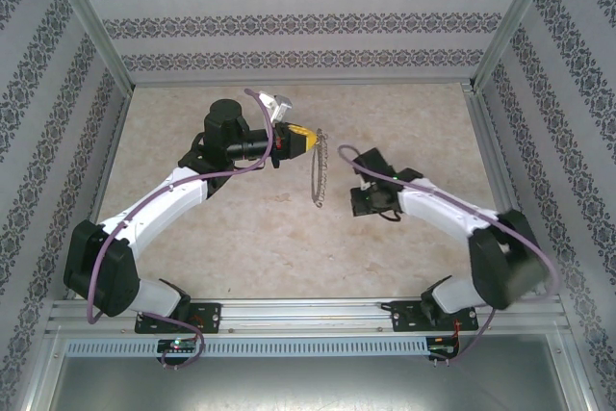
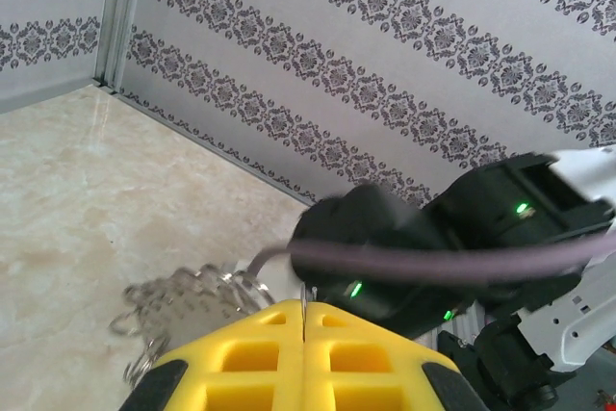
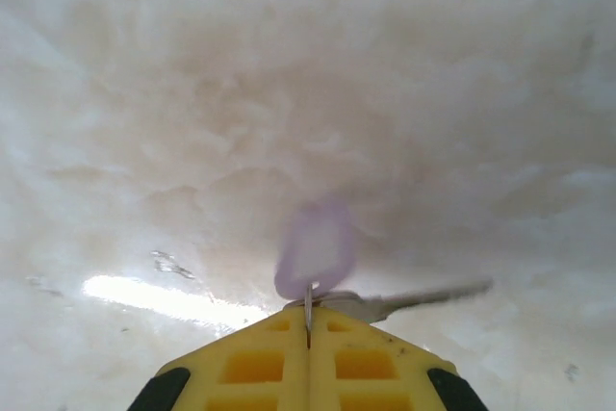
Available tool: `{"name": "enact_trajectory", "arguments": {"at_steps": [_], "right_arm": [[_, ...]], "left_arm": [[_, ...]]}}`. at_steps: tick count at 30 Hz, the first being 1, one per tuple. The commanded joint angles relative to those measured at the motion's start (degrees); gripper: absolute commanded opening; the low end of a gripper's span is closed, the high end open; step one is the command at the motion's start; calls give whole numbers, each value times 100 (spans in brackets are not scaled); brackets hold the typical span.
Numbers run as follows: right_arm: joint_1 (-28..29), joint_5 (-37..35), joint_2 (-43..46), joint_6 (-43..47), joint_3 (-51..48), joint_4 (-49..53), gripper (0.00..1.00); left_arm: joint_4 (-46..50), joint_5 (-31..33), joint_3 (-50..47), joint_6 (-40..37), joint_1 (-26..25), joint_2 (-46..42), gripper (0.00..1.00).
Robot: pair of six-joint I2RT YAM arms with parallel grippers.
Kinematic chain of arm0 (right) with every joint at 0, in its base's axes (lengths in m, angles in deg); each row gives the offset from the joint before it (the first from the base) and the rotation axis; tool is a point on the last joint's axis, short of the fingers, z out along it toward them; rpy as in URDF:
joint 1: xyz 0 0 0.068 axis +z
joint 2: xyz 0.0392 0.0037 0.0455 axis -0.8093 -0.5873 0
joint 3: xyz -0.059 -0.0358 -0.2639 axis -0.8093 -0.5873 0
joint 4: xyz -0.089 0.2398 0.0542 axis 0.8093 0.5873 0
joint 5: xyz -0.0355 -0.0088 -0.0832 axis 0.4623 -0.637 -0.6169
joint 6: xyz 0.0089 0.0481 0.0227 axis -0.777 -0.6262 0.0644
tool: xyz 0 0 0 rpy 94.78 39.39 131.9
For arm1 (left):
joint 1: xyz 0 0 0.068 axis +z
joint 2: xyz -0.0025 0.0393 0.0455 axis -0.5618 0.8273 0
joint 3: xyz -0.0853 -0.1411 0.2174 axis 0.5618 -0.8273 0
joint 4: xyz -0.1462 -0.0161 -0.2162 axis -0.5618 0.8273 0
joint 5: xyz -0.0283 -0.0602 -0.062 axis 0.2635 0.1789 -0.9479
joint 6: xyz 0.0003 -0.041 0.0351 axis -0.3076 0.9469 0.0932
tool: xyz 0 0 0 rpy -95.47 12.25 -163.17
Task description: Put the keys on the keyring
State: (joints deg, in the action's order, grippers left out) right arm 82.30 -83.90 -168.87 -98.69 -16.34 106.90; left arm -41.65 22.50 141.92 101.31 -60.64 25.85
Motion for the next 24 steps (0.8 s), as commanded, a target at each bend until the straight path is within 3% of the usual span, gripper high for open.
{"name": "enact_trajectory", "arguments": {"at_steps": [1,9,12,24], "right_arm": [[-422,1069,569,65,-241,-428,0],[-1658,3661,1438,620,-426,-1144,0],[-1968,4541,1550,357,-514,-1781,0],[-2001,5625,1629,349,-111,-2387,0]], "left_arm": [[-164,33,54,27,62,45,0],[191,-30,158,-293,50,66,0],[505,-52,258,-510,36,69,0],[1105,-348,552,-1092,-8,175,0]]}}
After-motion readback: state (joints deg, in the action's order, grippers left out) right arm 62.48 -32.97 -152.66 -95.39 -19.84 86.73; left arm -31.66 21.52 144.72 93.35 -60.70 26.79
